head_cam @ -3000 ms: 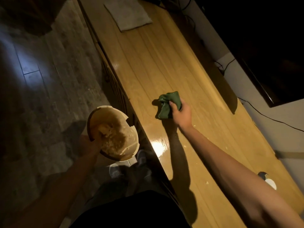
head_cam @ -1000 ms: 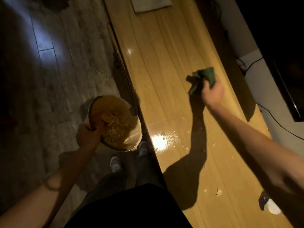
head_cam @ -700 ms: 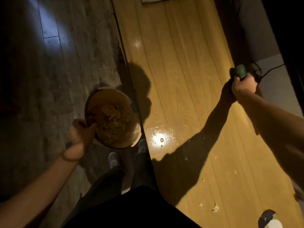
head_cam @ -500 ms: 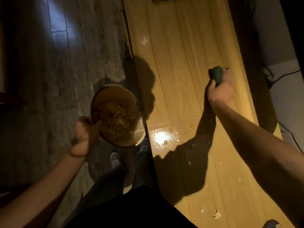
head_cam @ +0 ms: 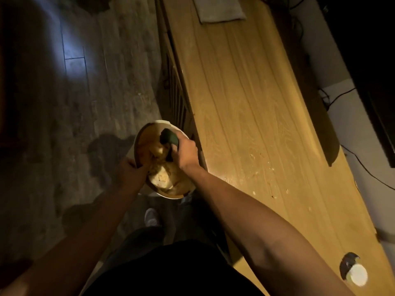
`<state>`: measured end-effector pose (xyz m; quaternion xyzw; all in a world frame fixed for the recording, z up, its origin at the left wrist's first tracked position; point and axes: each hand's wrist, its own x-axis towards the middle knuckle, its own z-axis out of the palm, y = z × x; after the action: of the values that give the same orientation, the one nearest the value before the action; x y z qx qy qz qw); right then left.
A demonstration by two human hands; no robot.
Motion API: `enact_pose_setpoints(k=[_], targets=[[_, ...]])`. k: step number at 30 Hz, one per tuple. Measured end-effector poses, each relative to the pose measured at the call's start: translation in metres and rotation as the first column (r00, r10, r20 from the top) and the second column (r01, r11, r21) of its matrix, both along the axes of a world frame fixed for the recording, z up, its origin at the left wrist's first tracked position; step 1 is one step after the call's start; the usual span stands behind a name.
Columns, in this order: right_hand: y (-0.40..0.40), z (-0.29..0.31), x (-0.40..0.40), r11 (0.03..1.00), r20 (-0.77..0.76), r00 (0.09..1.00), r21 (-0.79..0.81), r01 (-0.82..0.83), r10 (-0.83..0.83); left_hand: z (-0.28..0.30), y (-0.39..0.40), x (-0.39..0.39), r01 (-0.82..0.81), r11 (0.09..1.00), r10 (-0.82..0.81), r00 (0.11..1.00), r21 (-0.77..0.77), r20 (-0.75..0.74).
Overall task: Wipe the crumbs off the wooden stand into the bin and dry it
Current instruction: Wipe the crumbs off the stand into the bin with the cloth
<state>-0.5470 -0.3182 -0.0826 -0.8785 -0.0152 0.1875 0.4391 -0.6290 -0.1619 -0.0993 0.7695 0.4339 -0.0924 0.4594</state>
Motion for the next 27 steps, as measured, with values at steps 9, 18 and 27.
enact_pose_setpoints(k=[9, 18, 27], targets=[[-0.044, 0.012, -0.067, 0.969, 0.040, 0.971, 0.092, 0.230, -0.234, 0.019, -0.004, -0.035, 0.103, 0.993, -0.105, 0.994, -0.060, -0.039], [-0.238, 0.028, -0.055, 0.794, 0.132, 0.796, -0.082, 0.602, -0.590, 0.013, -0.013, -0.045, 0.184, 0.981, -0.192, 0.969, -0.064, -0.154], [-0.422, 0.016, 0.026, 0.533, 0.172, 0.647, -0.434, 0.726, -0.742, -0.008, -0.032, -0.041, 0.121, 0.983, -0.104, 0.987, 0.138, -0.125]])
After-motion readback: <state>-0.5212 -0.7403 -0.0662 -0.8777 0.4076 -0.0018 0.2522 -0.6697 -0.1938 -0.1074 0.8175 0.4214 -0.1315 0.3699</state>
